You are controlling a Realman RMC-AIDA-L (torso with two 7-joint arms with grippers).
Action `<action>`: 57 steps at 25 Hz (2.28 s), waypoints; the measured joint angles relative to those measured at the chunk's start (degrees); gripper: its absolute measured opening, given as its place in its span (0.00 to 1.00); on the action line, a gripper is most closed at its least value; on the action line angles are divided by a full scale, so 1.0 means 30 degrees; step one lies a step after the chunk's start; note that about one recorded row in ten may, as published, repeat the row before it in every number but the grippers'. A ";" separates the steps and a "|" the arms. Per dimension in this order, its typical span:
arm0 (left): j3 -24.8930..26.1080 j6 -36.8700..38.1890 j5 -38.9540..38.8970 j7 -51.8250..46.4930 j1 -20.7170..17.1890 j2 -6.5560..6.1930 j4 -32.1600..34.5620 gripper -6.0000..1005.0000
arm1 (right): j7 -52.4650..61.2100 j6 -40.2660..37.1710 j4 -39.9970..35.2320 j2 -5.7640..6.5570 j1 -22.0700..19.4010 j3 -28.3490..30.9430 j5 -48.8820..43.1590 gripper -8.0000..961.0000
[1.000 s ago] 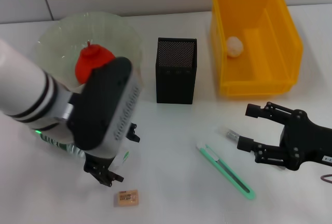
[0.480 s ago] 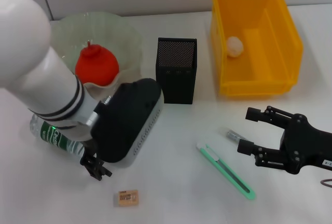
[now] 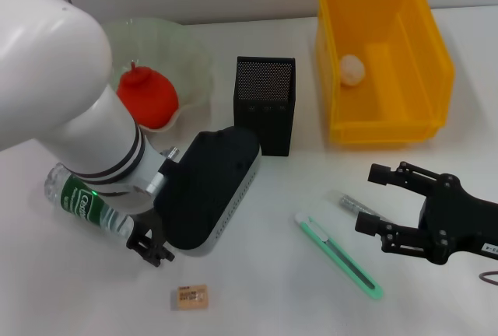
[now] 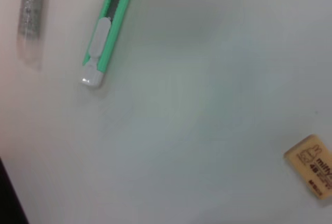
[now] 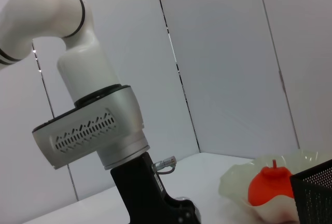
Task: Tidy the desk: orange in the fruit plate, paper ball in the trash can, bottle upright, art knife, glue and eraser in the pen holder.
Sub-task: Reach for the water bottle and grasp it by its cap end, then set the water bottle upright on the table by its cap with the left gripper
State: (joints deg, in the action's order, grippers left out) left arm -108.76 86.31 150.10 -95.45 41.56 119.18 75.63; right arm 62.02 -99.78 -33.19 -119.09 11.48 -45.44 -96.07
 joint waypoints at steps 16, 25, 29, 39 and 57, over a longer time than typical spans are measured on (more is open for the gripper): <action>-0.0086 -0.0278 -0.0137 -0.0411 0.0614 -0.0001 -0.0922 0.55 | 0.0000 0.0036 0.0021 0.0029 0.0121 0.0008 -0.0088 0.86; -0.0099 -0.0540 -0.0415 -0.0133 0.1500 0.0000 -0.2381 0.49 | 0.0002 0.0328 0.0167 0.0035 0.0140 0.0031 -0.0110 0.85; 0.0028 -0.0399 -0.0582 -0.0135 0.1527 -0.0001 -0.2080 0.45 | 0.0002 0.0323 0.0154 0.0046 0.0111 0.0029 -0.0102 0.85; 0.4768 0.2321 -0.2514 0.0118 0.1598 -0.0047 -0.1104 0.45 | 0.0002 0.0098 0.0036 0.0083 0.0122 0.0028 0.0003 0.86; 1.3869 0.3286 -0.4762 0.0990 -0.1002 -0.0279 -0.1027 0.45 | 0.0132 -0.0218 -0.0011 0.0088 0.0520 0.0233 0.0033 0.85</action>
State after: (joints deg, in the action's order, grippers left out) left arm -67.15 96.17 135.82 -92.48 38.55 118.34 72.55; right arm 62.41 -100.43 -33.23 -118.83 13.04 -44.74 -95.97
